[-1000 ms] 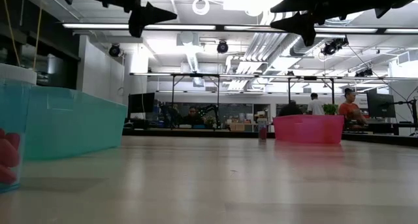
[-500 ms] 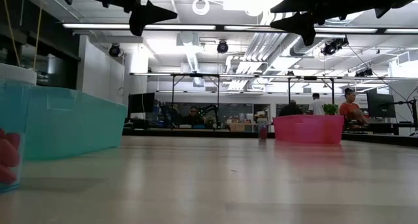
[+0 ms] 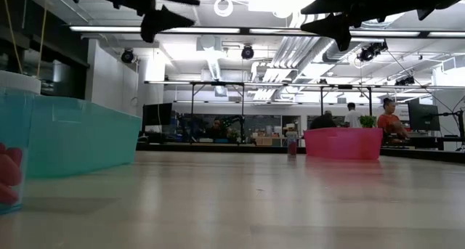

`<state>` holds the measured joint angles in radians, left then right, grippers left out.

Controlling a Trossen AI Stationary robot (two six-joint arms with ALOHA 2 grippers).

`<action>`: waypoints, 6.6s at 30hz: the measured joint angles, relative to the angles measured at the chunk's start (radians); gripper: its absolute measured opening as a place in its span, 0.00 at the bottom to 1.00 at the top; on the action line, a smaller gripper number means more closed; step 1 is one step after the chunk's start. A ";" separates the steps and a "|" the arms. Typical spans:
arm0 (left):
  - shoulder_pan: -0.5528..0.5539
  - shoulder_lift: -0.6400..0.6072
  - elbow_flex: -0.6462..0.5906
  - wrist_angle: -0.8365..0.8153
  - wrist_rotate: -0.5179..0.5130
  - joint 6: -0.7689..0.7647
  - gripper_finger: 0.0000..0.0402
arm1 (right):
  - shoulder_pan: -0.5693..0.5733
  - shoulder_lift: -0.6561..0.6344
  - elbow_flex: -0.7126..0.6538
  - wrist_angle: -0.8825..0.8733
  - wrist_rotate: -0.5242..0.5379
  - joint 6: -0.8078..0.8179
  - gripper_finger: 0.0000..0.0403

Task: Pick and place medicine bottles into bin by pill shape (circle, oval)
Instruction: Put the transparent capsule bottle into the blue bin, then put the blue capsule bottle into the blue bin

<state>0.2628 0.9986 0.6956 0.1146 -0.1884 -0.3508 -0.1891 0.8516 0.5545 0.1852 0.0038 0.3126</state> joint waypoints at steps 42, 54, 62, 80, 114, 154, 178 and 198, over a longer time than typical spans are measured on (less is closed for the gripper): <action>0.660 0.377 0.079 -0.788 -0.087 -0.433 0.55 | 0.000 0.000 0.000 -0.010 0.001 0.000 0.46; 0.660 0.379 0.058 -0.742 -0.110 -0.458 0.55 | 0.000 0.000 0.000 -0.028 0.001 0.000 0.46; 0.660 0.379 0.058 -0.748 -0.114 -0.450 0.54 | 0.000 0.000 0.000 -0.031 0.001 0.000 0.46; 0.660 0.376 0.058 -0.743 -0.088 -0.439 0.30 | 0.000 0.000 0.000 -0.031 0.001 0.004 0.46; -0.082 0.012 -0.195 0.437 0.050 -0.160 0.31 | 0.000 0.000 0.000 -0.031 0.000 0.002 0.46; -0.534 0.119 0.025 -0.805 -0.011 0.005 0.32 | 0.000 0.000 0.000 -0.032 0.000 0.003 0.46; -0.530 0.292 0.005 -0.776 0.036 -0.024 0.41 | 0.000 0.000 0.000 -0.054 0.012 0.003 0.46; -0.310 0.167 0.316 -0.692 0.003 0.177 0.57 | 0.000 0.000 0.000 -0.046 0.012 0.001 0.46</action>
<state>-0.0469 1.1656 1.0119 -0.5778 -0.1853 -0.1740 -0.1891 0.8514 0.5545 0.1388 0.0153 0.3133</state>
